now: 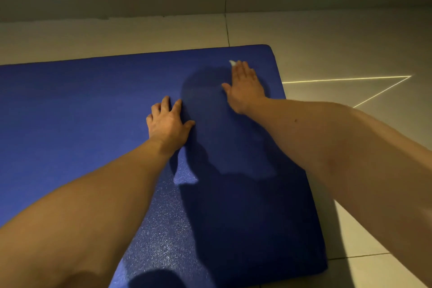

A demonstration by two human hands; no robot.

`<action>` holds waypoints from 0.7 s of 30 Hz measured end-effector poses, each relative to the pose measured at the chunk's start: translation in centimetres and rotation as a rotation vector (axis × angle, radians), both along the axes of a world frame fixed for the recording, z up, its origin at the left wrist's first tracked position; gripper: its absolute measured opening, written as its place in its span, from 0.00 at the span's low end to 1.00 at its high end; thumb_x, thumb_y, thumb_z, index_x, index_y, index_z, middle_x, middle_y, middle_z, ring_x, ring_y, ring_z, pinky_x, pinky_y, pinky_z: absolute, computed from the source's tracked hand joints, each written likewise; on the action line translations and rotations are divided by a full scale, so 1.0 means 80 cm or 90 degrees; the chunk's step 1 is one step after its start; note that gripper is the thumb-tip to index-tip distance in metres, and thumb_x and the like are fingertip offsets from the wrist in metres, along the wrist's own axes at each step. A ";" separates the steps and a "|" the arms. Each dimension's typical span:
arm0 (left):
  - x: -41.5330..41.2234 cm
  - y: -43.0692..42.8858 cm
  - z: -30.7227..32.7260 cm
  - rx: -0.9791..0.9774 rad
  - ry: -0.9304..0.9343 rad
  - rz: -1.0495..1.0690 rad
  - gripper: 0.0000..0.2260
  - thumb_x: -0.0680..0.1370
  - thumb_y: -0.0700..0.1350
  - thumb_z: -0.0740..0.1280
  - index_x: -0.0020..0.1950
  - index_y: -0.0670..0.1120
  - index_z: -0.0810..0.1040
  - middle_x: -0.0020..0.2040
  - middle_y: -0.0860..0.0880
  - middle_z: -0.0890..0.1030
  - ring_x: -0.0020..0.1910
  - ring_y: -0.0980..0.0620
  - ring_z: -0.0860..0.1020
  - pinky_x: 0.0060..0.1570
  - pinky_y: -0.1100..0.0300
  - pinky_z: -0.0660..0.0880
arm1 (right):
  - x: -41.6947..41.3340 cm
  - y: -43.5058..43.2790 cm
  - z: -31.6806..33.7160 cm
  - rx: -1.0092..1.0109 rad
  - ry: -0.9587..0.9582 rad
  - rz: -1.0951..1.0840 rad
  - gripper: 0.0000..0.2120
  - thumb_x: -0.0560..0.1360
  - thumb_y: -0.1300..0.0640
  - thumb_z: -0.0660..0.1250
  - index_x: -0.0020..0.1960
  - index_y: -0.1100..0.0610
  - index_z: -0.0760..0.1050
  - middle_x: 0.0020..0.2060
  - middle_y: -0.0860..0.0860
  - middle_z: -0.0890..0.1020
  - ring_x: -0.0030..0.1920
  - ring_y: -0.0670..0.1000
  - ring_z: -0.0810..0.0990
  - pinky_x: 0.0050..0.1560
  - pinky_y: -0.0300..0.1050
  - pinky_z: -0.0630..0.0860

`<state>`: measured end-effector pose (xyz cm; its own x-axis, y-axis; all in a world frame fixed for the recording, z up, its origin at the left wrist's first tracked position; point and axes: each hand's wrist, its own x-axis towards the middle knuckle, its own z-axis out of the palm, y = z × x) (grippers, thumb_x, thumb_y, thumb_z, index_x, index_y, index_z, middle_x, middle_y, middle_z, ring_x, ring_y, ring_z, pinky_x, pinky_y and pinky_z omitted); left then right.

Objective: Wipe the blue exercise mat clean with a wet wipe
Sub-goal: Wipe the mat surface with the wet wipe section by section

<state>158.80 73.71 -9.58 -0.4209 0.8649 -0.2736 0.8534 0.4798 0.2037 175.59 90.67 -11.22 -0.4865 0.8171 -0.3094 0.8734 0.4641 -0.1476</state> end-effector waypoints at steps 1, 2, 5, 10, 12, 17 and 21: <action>-0.001 0.002 0.000 -0.008 0.001 0.000 0.34 0.79 0.62 0.65 0.80 0.51 0.58 0.80 0.45 0.54 0.76 0.40 0.54 0.73 0.41 0.57 | -0.002 0.008 0.001 -0.004 -0.019 -0.037 0.36 0.86 0.41 0.44 0.82 0.63 0.36 0.82 0.58 0.41 0.82 0.57 0.38 0.81 0.53 0.40; -0.003 0.004 0.000 -0.015 0.003 0.000 0.35 0.78 0.63 0.65 0.80 0.52 0.58 0.81 0.45 0.54 0.77 0.40 0.54 0.73 0.42 0.56 | -0.008 0.011 0.001 -0.010 -0.023 -0.070 0.36 0.86 0.41 0.44 0.82 0.64 0.36 0.82 0.58 0.40 0.82 0.57 0.38 0.81 0.54 0.39; -0.009 0.012 0.000 -0.027 0.003 0.005 0.38 0.75 0.64 0.68 0.81 0.54 0.57 0.81 0.46 0.53 0.76 0.41 0.53 0.73 0.43 0.56 | -0.050 -0.006 -0.002 -0.020 0.017 -0.058 0.37 0.86 0.40 0.44 0.81 0.66 0.36 0.82 0.60 0.39 0.81 0.59 0.37 0.81 0.57 0.39; -0.017 0.021 0.001 -0.054 -0.022 0.009 0.41 0.73 0.66 0.70 0.81 0.57 0.56 0.81 0.49 0.50 0.77 0.42 0.51 0.73 0.44 0.55 | -0.082 -0.012 -0.006 -0.038 0.046 0.083 0.36 0.86 0.41 0.45 0.82 0.64 0.38 0.82 0.56 0.40 0.82 0.55 0.37 0.81 0.54 0.39; -0.017 0.021 0.002 -0.064 -0.024 0.007 0.41 0.73 0.66 0.70 0.81 0.57 0.55 0.81 0.49 0.50 0.77 0.42 0.50 0.74 0.44 0.55 | -0.072 0.009 -0.006 -0.022 0.038 0.074 0.36 0.86 0.41 0.46 0.82 0.62 0.38 0.82 0.56 0.40 0.82 0.55 0.38 0.81 0.53 0.39; -0.015 0.021 0.004 -0.082 -0.015 0.009 0.40 0.74 0.66 0.68 0.81 0.58 0.54 0.81 0.50 0.48 0.77 0.43 0.50 0.74 0.46 0.55 | -0.020 0.079 0.001 0.016 -0.011 -0.123 0.37 0.85 0.40 0.45 0.82 0.63 0.37 0.82 0.58 0.41 0.82 0.57 0.39 0.81 0.55 0.40; -0.012 0.022 0.006 -0.086 -0.011 0.012 0.40 0.75 0.66 0.68 0.81 0.58 0.53 0.82 0.50 0.48 0.77 0.43 0.49 0.74 0.46 0.54 | -0.027 0.085 0.004 -0.005 0.010 -0.167 0.36 0.86 0.40 0.44 0.82 0.65 0.40 0.82 0.60 0.43 0.82 0.59 0.41 0.81 0.57 0.41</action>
<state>157.81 75.46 -9.13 -0.4307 0.8116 -0.3947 0.8409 0.5197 0.1510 173.43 97.47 -10.88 -0.2624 0.9139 -0.3099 0.9615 0.2204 -0.1640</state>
